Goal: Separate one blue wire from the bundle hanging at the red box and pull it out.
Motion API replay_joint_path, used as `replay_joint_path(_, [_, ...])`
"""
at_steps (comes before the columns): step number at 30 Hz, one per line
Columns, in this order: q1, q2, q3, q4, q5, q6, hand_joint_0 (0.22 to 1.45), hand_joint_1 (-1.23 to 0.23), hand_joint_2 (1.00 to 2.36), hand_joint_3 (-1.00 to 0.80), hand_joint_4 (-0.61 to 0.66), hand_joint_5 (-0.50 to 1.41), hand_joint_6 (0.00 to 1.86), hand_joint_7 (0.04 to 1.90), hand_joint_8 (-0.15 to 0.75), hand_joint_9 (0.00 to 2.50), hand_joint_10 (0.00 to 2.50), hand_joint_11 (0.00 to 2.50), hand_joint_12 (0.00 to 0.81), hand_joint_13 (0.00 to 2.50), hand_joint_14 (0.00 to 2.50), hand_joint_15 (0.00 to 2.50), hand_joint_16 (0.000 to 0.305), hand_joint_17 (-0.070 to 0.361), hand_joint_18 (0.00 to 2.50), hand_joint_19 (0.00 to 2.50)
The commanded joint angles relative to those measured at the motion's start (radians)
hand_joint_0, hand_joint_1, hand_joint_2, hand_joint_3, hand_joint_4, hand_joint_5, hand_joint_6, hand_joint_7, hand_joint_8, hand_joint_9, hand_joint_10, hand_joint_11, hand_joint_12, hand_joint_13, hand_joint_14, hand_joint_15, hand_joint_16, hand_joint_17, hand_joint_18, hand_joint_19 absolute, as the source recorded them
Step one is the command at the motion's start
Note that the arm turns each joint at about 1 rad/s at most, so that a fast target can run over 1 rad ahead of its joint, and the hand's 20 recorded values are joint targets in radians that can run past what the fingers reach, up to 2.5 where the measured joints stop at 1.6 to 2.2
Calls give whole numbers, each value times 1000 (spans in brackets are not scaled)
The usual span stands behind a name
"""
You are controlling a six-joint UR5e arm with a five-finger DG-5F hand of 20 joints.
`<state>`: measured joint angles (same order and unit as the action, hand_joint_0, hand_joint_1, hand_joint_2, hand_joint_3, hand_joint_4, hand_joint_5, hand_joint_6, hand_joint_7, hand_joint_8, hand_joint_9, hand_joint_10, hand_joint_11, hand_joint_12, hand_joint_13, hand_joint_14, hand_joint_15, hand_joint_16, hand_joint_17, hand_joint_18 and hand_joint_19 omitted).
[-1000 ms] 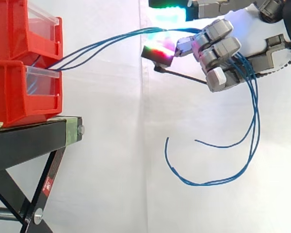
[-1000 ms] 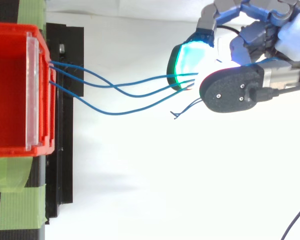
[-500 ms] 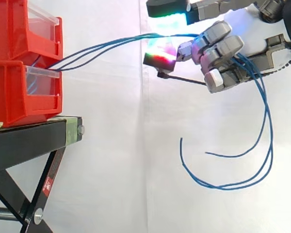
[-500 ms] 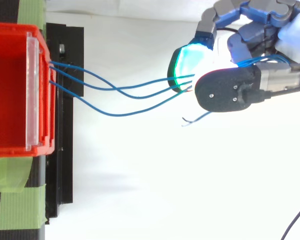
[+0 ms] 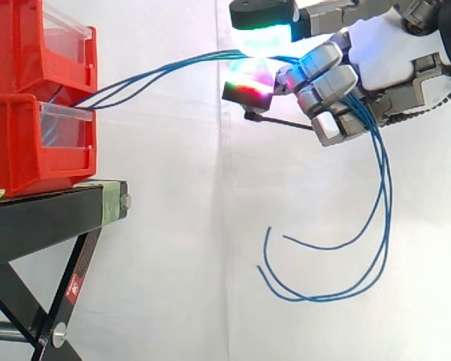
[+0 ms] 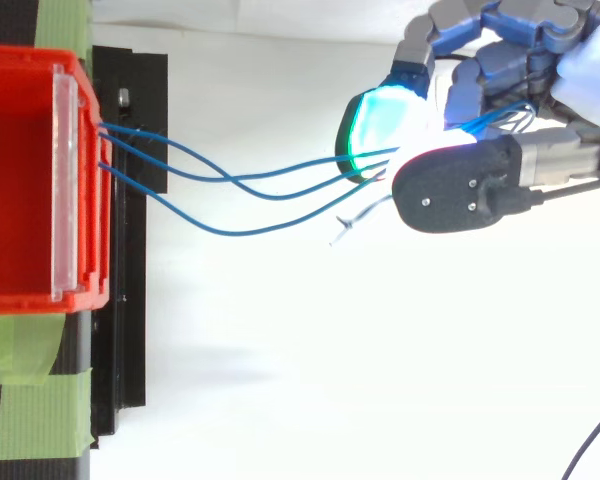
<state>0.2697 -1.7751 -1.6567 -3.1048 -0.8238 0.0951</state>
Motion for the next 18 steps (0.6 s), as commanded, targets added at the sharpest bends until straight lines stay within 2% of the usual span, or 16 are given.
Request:
replay_joint_path(1, [0, 0, 0, 0, 0, 0, 632, -1010, 1014, -314, 260, -259, 933, 944, 326, 754, 1028, 1479, 439, 922, 788, 1617, 57, 128, 1007, 901])
replay_joint_path(8, [0, 0, 0, 0, 0, 0, 631, -1025, 1013, -333, 259, -260, 932, 929, 332, 750, 1013, 1468, 437, 916, 744, 1619, 57, 128, 998, 892])
replay_joint_path(10, [0, 0, 0, 0, 0, 0, 603, -993, 1013, -328, 257, -255, 931, 926, 332, 768, 1003, 1476, 444, 921, 759, 1597, 57, 127, 996, 917])
replay_joint_path(12, [0, 0, 0, 0, 0, 0, 549, -899, 1012, -346, 250, -244, 927, 918, 345, 829, 1029, 1465, 448, 945, 831, 1569, 57, 129, 1021, 957])
replay_joint_path(18, [0, 0, 0, 0, 0, 0, 499, -824, 1004, -436, 244, -231, 925, 901, 352, 893, 1088, 1425, 469, 966, 969, 1471, 61, 136, 1067, 964])
